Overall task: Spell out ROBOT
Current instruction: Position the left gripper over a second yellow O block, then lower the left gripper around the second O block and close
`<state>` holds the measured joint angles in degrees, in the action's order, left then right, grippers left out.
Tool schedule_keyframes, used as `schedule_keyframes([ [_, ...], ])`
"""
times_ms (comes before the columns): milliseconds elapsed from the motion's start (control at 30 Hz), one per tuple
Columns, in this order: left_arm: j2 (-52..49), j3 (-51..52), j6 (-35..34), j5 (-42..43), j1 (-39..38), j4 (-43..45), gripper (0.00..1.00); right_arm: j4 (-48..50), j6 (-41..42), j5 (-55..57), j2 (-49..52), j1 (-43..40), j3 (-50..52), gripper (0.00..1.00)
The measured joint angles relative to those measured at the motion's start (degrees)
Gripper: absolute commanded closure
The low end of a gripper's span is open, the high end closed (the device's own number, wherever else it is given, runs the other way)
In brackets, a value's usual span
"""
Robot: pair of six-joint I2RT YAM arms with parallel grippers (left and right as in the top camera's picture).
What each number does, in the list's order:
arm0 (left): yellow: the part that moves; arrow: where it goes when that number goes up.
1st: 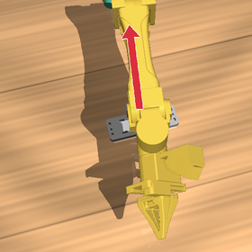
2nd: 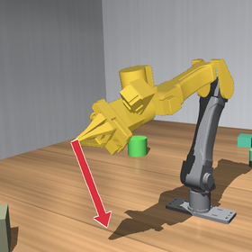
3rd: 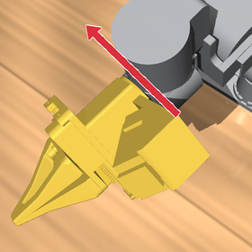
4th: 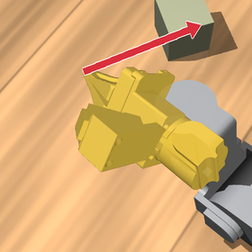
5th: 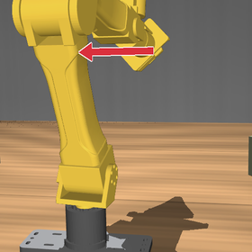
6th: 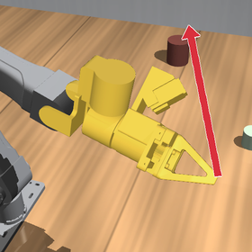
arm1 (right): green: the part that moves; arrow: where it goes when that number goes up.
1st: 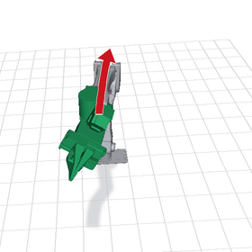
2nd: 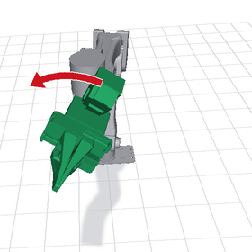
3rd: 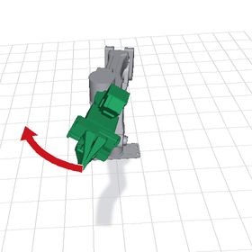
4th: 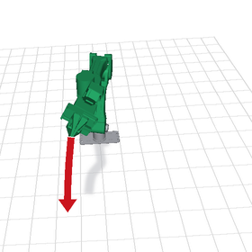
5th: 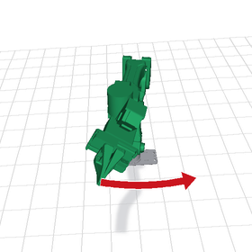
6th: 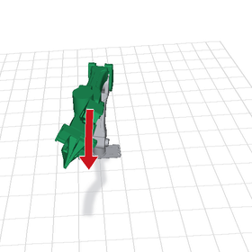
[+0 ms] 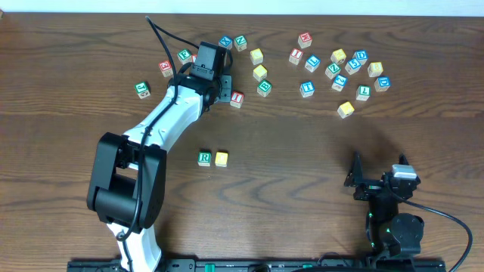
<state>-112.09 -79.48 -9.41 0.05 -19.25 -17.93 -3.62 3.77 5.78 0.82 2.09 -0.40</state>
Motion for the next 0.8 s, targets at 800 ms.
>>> schedule_keyframes([
  [800, -5.14, -0.17, -5.81, -1.14, -0.48, 1.64, 0.50, 0.00, 0.00, 0.00, 0.00, 0.00, 0.00, 0.01],
])
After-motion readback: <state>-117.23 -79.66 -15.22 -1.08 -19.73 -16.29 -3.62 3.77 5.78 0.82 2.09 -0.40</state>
